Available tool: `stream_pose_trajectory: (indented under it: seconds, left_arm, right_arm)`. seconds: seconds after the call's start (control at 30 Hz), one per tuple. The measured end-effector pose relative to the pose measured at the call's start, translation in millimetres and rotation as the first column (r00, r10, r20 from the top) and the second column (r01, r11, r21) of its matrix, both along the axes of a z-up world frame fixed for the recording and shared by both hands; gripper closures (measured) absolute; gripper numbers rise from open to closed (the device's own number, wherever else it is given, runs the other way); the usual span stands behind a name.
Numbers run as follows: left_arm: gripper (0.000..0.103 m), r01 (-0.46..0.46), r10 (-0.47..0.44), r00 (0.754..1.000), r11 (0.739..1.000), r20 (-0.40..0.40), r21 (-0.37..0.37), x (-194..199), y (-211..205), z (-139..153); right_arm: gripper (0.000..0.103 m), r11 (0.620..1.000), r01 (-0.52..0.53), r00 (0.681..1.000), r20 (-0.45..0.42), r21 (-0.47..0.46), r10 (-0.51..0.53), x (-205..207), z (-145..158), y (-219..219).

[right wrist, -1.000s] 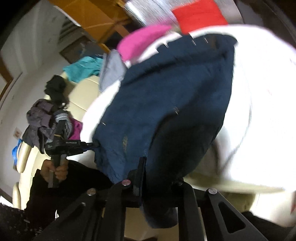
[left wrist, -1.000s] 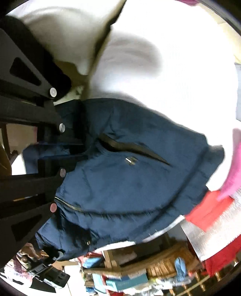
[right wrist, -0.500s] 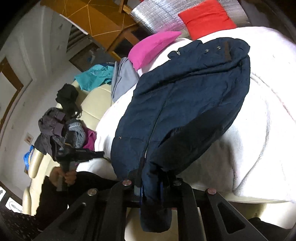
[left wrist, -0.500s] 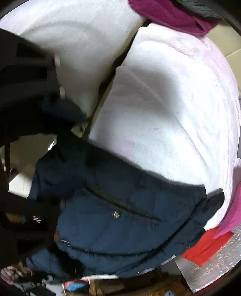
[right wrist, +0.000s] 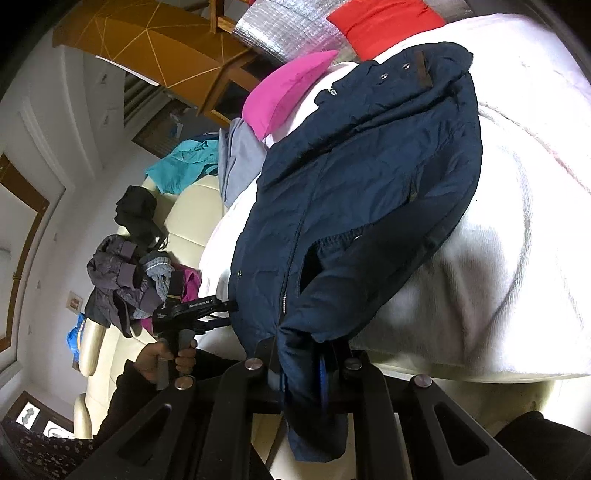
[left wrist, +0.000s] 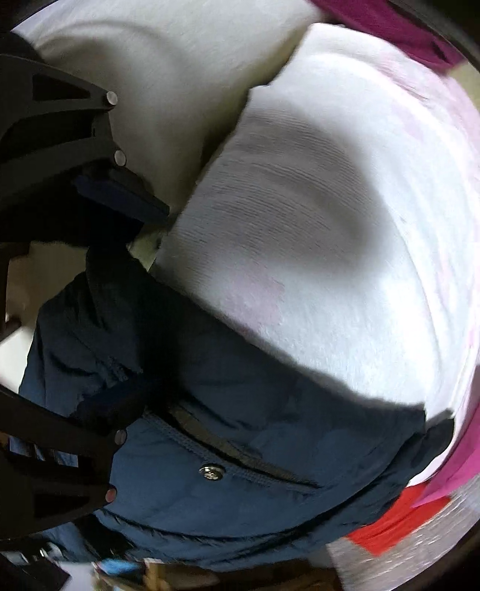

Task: Fold large clothes
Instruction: 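Lift the held hem with both tools and fold it toward the collar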

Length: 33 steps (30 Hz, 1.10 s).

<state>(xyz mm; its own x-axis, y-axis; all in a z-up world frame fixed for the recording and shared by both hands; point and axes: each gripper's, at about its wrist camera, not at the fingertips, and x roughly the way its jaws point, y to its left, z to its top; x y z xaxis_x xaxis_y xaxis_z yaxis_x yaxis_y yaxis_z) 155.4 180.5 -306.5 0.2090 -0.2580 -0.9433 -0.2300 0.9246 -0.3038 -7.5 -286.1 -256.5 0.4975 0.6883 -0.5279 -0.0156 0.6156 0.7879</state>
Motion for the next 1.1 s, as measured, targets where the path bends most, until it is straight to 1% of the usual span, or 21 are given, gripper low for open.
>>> stream_pose_trajectory:
  seconds: [0.13,0.27,0.33,0.43,0.53,0.57,0.6,0.63,0.7,0.8,0.83,0.87,0.9,0.93,0.97,1.0,1.03,1.1]
  left_arm:
    - [0.019,-0.048,0.047,0.999,0.997,-0.017,-0.065,-6,6,-9]
    - [0.019,-0.084,0.078,0.996,0.983,-0.045,-0.161,-15,13,-16]
    - [0.019,-0.068,0.064,0.998,0.984,-0.028,-0.166,-21,12,-15]
    - [0.022,-0.050,0.052,0.999,0.984,0.005,-0.172,-28,0,-14]
    - [0.037,-0.039,0.043,0.999,0.980,0.015,-0.195,-32,-2,-10]
    - [0.044,-0.037,0.039,0.999,0.979,0.010,-0.199,-29,-2,-11]
    - [0.050,-0.034,0.036,0.999,0.980,0.005,-0.197,-29,-3,-11]
    - [0.052,-0.034,0.034,0.999,0.981,0.001,-0.192,-28,-4,-12]
    - [0.060,-0.032,0.031,1.000,0.982,-0.005,-0.188,-26,-10,-13]
    - [0.064,-0.017,0.016,1.000,0.982,-0.007,-0.190,-20,-11,-9]
    - [0.064,-0.017,0.016,1.000,0.981,-0.009,-0.191,-19,-11,-9]
    - [0.064,-0.018,0.017,1.000,0.981,-0.011,-0.193,-19,-10,-10]
    - [0.064,-0.020,0.018,1.000,0.981,-0.014,-0.195,-18,-10,-10]
    - [0.062,-0.022,0.019,1.000,0.981,-0.017,-0.194,-18,-9,-5]
    - [0.059,-0.024,0.020,1.000,0.981,-0.024,-0.193,-17,-8,-1]
    - [0.058,-0.025,0.020,0.999,0.980,-0.030,-0.197,-16,-8,-2]
    - [0.058,-0.024,0.018,0.999,0.980,-0.031,-0.198,-15,-6,0]
    - [0.062,-0.013,0.009,1.000,0.980,-0.022,-0.197,-12,-5,2]
  right_arm:
    - [0.086,1.000,0.000,1.000,-0.017,0.001,0.000,0,-5,1]
    - [0.085,1.000,0.000,1.000,-0.028,-0.010,0.000,-3,-7,2]
    - [0.085,1.000,0.000,0.999,-0.035,-0.012,0.000,-3,-10,1]
    - [0.084,1.000,0.002,0.999,-0.048,-0.010,-0.002,-3,-14,0]
    - [0.084,1.000,-0.001,0.999,-0.051,-0.012,0.000,-2,-16,0]
    - [0.084,1.000,-0.001,0.999,-0.052,-0.013,0.001,-2,-16,-1]
    - [0.084,1.000,-0.002,0.998,-0.059,-0.014,0.001,-2,-17,-1]
    - [0.082,1.000,0.000,0.998,-0.064,-0.017,-0.001,-2,-18,0]
    - [0.079,0.999,0.004,0.996,-0.089,-0.038,-0.007,-1,-22,1]
    - [0.070,0.998,0.008,0.990,-0.138,-0.057,-0.016,0,-32,2]
    - [0.058,0.998,0.009,0.987,-0.162,-0.060,-0.018,0,-36,3]
    - [0.038,0.998,0.006,0.982,-0.188,-0.061,-0.018,1,-42,3]
    - [0.036,0.998,0.002,0.979,-0.205,-0.058,-0.014,2,-47,5]
    - [0.036,0.998,-0.008,0.979,-0.206,-0.062,-0.005,1,-51,8]
    - [0.045,0.997,-0.019,0.980,-0.198,-0.078,0.004,1,-52,11]
    - [0.053,0.993,-0.043,0.982,-0.185,-0.113,0.021,0,-50,16]
    - [0.068,0.990,-0.054,0.984,-0.176,-0.134,0.030,0,-49,19]
    - [0.076,0.991,-0.054,0.987,-0.156,-0.121,0.034,-1,-43,17]
